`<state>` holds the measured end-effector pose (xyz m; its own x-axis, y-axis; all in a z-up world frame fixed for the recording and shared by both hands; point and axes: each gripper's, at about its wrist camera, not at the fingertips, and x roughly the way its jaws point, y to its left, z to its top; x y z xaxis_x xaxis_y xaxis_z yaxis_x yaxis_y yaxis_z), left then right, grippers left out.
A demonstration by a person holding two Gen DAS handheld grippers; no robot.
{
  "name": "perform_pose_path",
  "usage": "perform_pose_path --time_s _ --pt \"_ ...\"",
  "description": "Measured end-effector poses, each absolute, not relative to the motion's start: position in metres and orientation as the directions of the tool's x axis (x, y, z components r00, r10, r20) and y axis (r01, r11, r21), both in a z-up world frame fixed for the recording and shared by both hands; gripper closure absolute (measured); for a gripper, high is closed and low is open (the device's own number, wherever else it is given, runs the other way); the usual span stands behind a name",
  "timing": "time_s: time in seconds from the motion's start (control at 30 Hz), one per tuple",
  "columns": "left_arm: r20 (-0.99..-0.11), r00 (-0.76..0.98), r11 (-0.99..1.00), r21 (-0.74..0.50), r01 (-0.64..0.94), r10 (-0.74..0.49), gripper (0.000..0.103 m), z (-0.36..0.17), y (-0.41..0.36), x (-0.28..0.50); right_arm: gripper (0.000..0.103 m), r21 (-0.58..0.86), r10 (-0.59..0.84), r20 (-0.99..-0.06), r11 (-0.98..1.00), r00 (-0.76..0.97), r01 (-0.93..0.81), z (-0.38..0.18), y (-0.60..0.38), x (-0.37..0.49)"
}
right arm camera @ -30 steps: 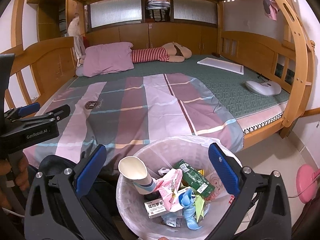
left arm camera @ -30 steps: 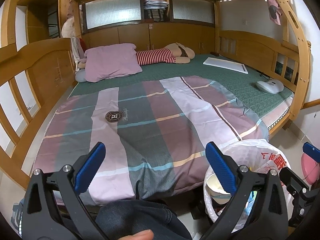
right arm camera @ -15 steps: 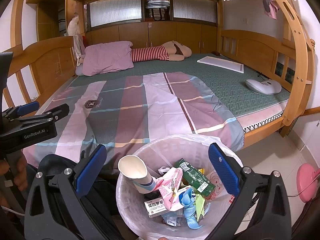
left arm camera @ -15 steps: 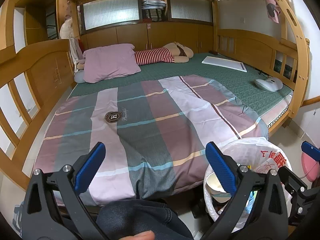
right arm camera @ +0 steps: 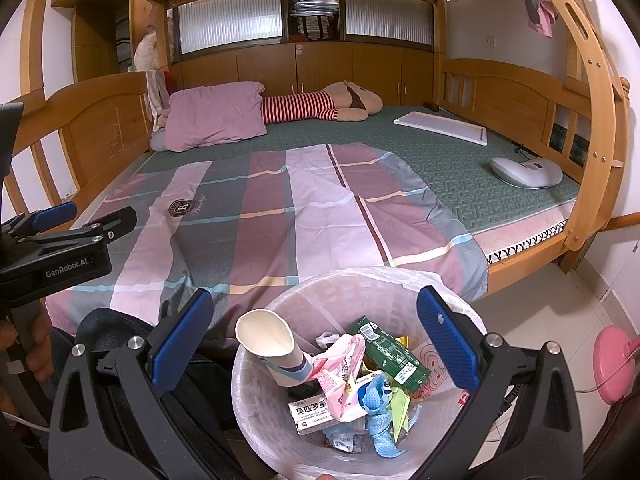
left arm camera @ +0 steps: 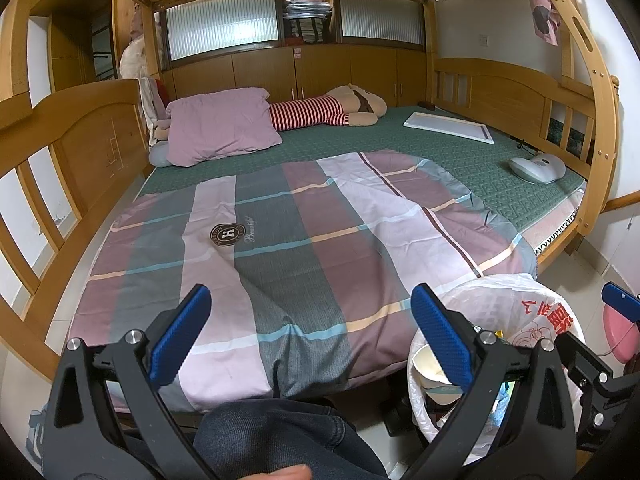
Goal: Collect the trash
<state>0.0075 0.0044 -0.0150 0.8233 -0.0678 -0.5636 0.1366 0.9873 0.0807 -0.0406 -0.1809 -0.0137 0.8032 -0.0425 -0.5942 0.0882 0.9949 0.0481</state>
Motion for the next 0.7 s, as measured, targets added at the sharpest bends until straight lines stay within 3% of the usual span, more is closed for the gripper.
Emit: perform_pose_path --time_s 0.7 --pt "-0.567 0.821 0.987 0.077 0.140 -0.072 0.003 -0.0143 0.0060 0.0071 0.004 0.048 -0.043 -0.597 0.995 0.801 0.089 -0.0146 -0.1798 -0.0401"
